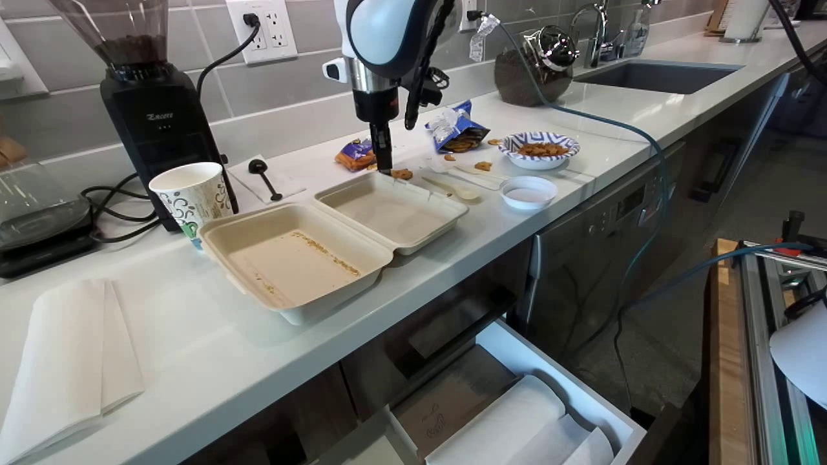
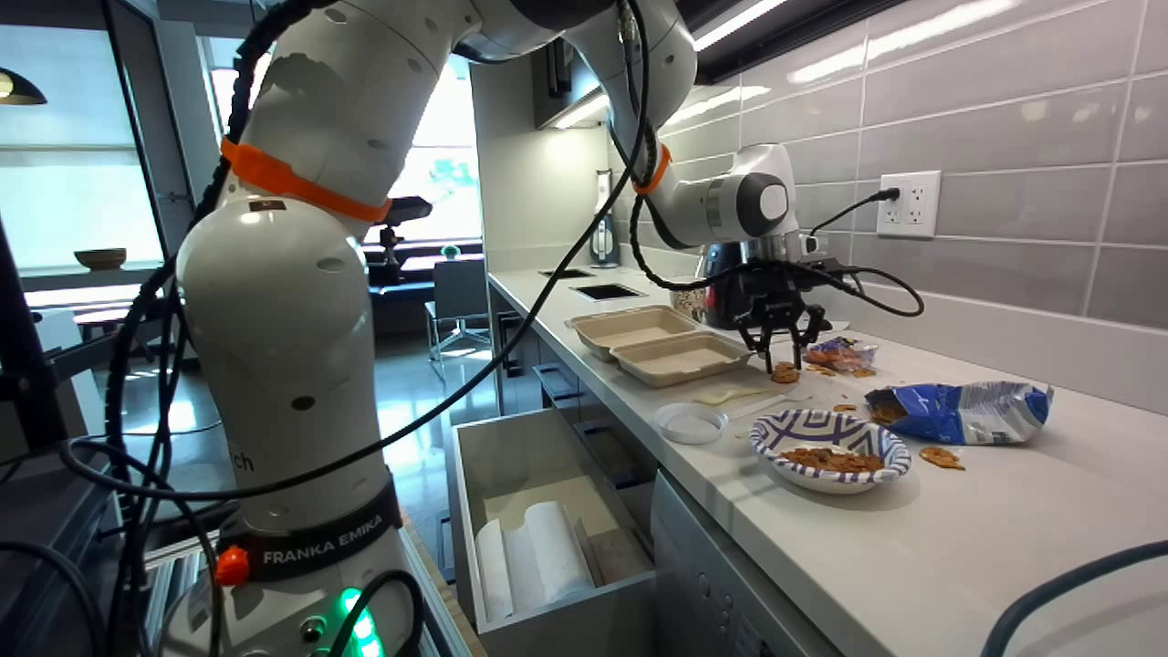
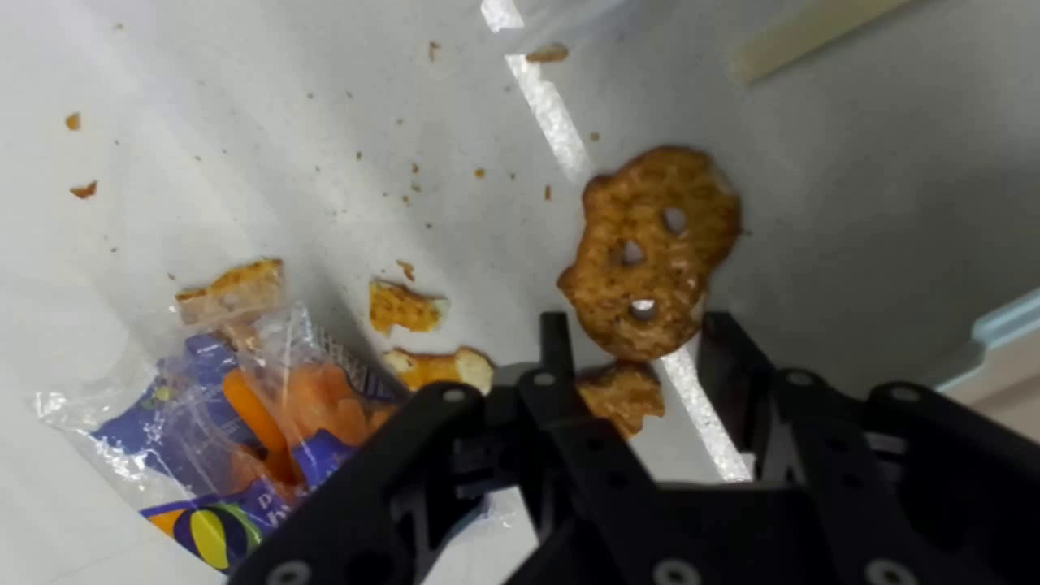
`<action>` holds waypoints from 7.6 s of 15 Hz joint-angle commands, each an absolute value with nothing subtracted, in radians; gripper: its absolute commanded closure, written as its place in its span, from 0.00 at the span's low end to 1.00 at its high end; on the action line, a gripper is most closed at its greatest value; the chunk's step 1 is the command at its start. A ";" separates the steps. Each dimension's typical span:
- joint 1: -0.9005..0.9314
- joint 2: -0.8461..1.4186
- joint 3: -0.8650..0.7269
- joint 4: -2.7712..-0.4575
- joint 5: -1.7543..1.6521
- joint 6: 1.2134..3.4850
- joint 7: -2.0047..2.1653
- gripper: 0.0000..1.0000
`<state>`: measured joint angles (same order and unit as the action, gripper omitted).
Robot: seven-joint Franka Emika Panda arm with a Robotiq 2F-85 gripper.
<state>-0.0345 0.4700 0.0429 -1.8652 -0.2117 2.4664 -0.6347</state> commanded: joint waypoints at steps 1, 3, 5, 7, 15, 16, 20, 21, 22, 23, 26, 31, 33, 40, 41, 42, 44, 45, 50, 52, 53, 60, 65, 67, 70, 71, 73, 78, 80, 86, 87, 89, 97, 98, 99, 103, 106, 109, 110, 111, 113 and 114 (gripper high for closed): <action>-0.023 0.503 0.036 -1.821 -0.239 2.426 -0.590 0.54; -0.023 0.505 0.035 -1.818 -0.241 2.425 -0.578 0.54; -0.023 0.507 0.037 -1.814 -0.240 2.423 -0.566 0.54; -0.024 0.500 0.039 -1.815 -0.234 2.417 -0.552 0.55; -0.121 0.283 0.039 -2.007 -0.183 2.453 -0.596 0.04; -0.126 0.260 0.038 -2.018 -0.174 2.442 -0.598 0.01; -0.116 0.261 0.028 -2.003 -0.150 2.428 -0.589 0.00; -0.115 0.248 0.028 -2.017 -0.142 2.427 -0.589 0.00; -0.114 0.241 0.029 -2.026 -0.139 2.427 -0.589 0.00; -0.114 0.238 0.029 -2.030 -0.137 2.427 -0.589 0.00; -0.114 0.238 0.029 -2.033 -0.136 2.427 -0.589 0.00; -0.077 0.259 0.034 -2.023 -0.147 2.462 -0.462 0.00; -0.083 0.248 0.033 -2.026 -0.141 2.446 -0.493 0.00; -0.068 0.249 0.034 -2.022 -0.141 2.450 -0.467 0.00; -0.068 0.249 0.034 -2.022 -0.141 2.450 -0.467 0.00; -0.068 0.249 0.034 -2.022 -0.141 2.450 -0.467 0.00; -0.068 0.249 0.034 -2.022 -0.141 2.450 -0.467 0.00; -0.068 0.249 0.034 -2.022 -0.141 2.450 -0.467 0.00; -0.068 0.249 0.034 -2.022 -0.141 2.450 -0.467 0.00; -0.068 0.249 0.034 -2.022 -0.141 2.450 -0.467 0.00; -0.068 0.249 0.034 -2.022 -0.141 2.450 -0.467 0.00; -0.073 0.265 0.039 -1.996 -0.130 2.435 -0.498 0.00; -0.078 0.289 0.033 -1.982 -0.142 2.429 -0.520 0.00; -0.079 0.302 0.034 -1.975 -0.139 2.431 -0.529 0.00; -0.079 0.325 0.040 -1.961 -0.140 2.431 -0.545 0.00; -0.077 0.333 0.037 -1.958 -0.151 2.433 -0.544 0.00; -0.078 0.347 0.038 -1.955 -0.155 2.435 -0.554 0.00; -0.076 0.386 0.038 -1.932 -0.165 2.438 -0.559 0.00; -0.073 0.399 0.037 -1.926 -0.172 2.444 -0.557 0.00; -0.067 0.442 0.038 -1.894 -0.198 2.450 -0.554 0.00; -0.067 0.448 0.037 -1.888 -0.201 2.449 -0.552 0.00; -0.068 0.459 0.040 -1.876 -0.201 2.447 -0.554 0.00; -0.072 0.490 0.044 -1.842 -0.197 2.437 -0.554 0.10; -0.072 0.490 0.042 -1.840 -0.199 2.435 -0.553 0.09; -0.072 0.490 0.041 -1.839 -0.200 2.433 -0.551 0.12; -0.074 0.487 0.036 -1.835 -0.201 2.416 -0.547 0.16; -0.074 0.490 0.032 -1.830 -0.202 2.392 -0.547 0.15; -0.076 0.492 0.034 -1.826 -0.197 2.371 -0.552 0.21; -0.075 0.493 0.035 -1.824 -0.197 2.362 -0.553 0.23; -0.076 0.494 0.035 -1.822 -0.196 2.357 -0.554 0.22; -0.075 0.495 0.036 -1.817 -0.196 2.347 -0.555 0.23; -0.076 0.496 0.037 -1.814 -0.195 2.344 -0.557 0.25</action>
<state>-0.0739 0.4776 0.0325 -1.8439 -0.1856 2.3848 -0.5535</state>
